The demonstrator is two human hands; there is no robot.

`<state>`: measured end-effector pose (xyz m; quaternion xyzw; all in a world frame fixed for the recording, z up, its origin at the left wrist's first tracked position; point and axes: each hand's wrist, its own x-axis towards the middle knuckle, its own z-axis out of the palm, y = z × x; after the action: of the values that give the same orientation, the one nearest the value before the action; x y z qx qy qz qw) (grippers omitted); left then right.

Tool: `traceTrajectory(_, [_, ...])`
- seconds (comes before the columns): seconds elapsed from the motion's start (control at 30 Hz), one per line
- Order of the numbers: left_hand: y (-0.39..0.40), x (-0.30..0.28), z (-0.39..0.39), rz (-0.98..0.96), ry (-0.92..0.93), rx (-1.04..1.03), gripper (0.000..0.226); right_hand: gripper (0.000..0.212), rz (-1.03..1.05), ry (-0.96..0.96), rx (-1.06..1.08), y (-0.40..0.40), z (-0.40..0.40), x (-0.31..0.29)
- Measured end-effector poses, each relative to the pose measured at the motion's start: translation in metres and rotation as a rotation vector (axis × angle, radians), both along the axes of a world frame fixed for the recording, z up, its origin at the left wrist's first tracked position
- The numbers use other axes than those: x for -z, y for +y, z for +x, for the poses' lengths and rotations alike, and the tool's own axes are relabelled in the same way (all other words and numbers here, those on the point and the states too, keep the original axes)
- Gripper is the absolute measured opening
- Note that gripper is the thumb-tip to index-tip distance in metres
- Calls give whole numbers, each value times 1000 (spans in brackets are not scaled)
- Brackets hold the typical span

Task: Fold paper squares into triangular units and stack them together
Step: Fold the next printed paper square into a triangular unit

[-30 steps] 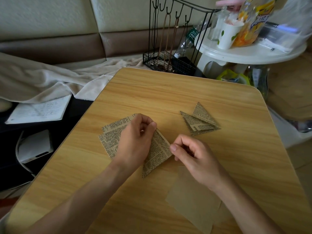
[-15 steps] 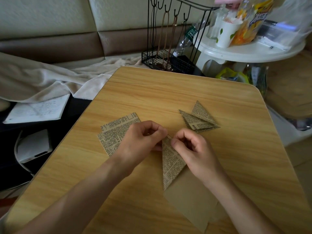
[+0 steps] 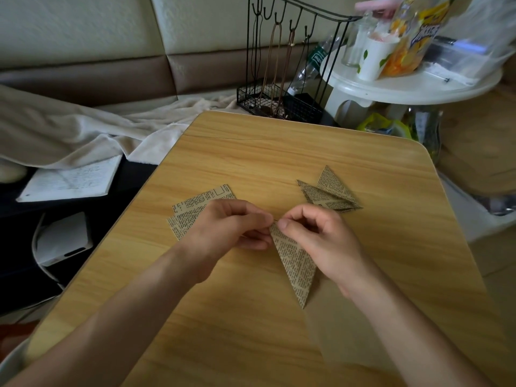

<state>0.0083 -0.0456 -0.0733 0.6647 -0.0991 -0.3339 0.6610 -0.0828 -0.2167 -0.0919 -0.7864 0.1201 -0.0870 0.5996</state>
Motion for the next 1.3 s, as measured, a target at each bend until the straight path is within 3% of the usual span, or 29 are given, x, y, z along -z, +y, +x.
traceTrajectory(0.27, [12,-6,12,-52,62,-89,20,11,131,54,69,-18,-4,-9])
traceTrajectory(0.5, [11,-3,10,-56,48,-135,18,13,35,18,66,-16,-1,-9])
traceTrajectory(0.83, [10,-7,3,73,-278,-2,7,14,-260,-40,-7,-13,-2,-19])
traceTrajectory(1.03, [0,-4,-10,74,-321,-34,7,7,-310,-88,-4,2,2,-17])
traceTrajectory(1.3, [2,-4,-1,115,-276,-109,7,9,-158,-38,95,-9,4,-9])
